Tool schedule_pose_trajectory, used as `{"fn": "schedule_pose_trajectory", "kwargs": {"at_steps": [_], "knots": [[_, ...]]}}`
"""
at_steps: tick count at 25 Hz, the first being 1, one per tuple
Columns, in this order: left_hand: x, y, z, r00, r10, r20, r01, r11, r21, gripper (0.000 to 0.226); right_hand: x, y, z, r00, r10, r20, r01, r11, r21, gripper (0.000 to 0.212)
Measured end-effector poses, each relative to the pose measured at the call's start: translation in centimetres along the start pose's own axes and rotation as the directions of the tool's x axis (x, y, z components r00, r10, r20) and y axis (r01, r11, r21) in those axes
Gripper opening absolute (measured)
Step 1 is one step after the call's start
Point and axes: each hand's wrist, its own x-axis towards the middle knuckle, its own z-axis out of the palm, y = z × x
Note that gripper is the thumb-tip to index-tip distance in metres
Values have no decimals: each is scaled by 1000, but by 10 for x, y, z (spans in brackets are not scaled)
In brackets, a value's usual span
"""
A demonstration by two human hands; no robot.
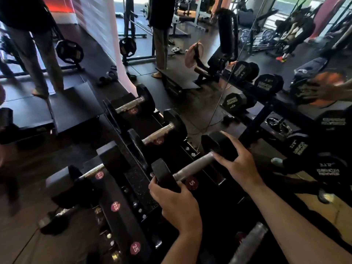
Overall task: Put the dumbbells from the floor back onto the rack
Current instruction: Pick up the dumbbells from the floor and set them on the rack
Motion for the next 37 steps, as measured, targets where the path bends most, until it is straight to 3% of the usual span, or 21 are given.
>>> {"fn": "schedule_pose_trajectory", "kwargs": {"at_steps": [9, 15, 20, 29, 37], "knots": [[-4, -44, 14, 994, -90, -60, 91, 995, 28, 58, 1, 59, 23, 988, 128, 92, -130, 991, 20, 64], [-9, -45, 16, 984, -157, -89, 157, 988, -10, 61, 18, 57, 14, 962, 186, 201, -161, 978, -135, 58], [-30, -48, 12, 971, -235, -41, 233, 971, -52, 67, 5, 69, 6, 933, 287, 216, -262, 956, -135, 54], [-25, -53, 10, 974, -226, 11, 225, 974, 37, 71, 5, 66, 7, 917, 329, 228, -302, 942, -145, 53], [-24, -49, 1, 967, -242, 86, 239, 970, 38, 74, 3, 52, 11, 901, 408, 146, -355, 888, -293, 48]]}}
